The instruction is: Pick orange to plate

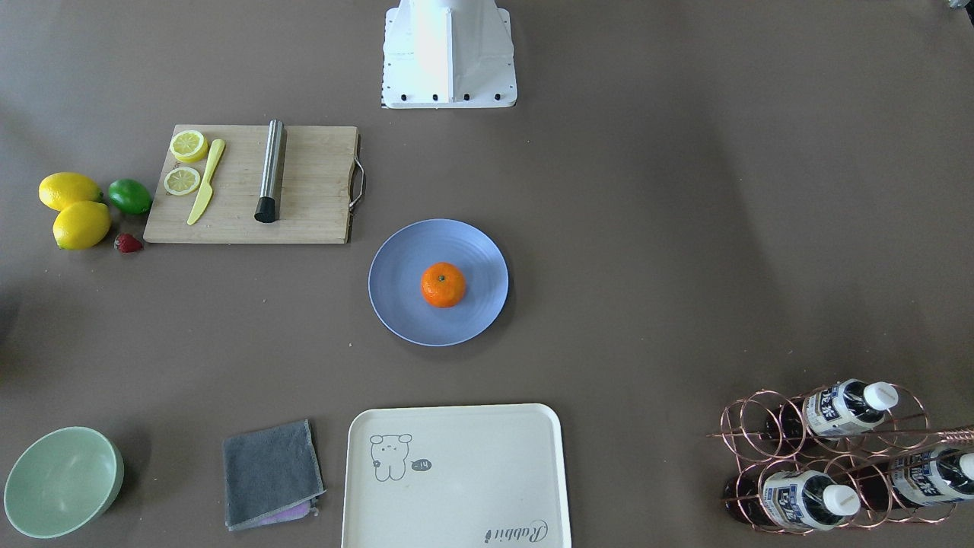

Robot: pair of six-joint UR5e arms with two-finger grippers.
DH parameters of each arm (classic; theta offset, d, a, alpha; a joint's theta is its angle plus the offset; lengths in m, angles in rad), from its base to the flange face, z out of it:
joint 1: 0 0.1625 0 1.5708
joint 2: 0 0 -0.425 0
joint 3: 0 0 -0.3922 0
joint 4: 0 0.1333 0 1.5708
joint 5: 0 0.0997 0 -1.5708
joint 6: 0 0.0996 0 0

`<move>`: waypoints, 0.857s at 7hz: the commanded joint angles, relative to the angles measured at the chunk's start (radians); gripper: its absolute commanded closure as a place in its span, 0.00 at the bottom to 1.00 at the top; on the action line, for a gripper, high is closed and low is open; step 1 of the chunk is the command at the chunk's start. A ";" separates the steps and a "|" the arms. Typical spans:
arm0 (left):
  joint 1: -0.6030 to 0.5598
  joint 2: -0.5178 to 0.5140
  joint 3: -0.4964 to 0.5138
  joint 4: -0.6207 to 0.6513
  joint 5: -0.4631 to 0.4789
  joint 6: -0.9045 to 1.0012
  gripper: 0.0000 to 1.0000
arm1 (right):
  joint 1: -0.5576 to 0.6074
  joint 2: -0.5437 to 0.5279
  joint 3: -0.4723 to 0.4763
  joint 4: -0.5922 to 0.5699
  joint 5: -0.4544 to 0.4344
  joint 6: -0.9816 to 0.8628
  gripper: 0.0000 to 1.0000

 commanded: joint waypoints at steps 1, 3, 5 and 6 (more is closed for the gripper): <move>0.000 0.001 0.021 -0.011 0.002 0.001 0.01 | -0.001 0.003 0.004 -0.007 -0.002 0.000 0.00; 0.000 0.001 0.040 -0.011 0.002 0.001 0.01 | -0.001 0.003 0.005 -0.007 -0.004 0.001 0.00; 0.000 0.003 0.042 -0.011 0.002 0.001 0.01 | -0.001 0.004 0.007 -0.007 -0.002 0.001 0.00; 0.000 0.003 0.042 -0.011 0.002 0.001 0.01 | -0.001 0.003 0.007 -0.007 0.000 0.001 0.00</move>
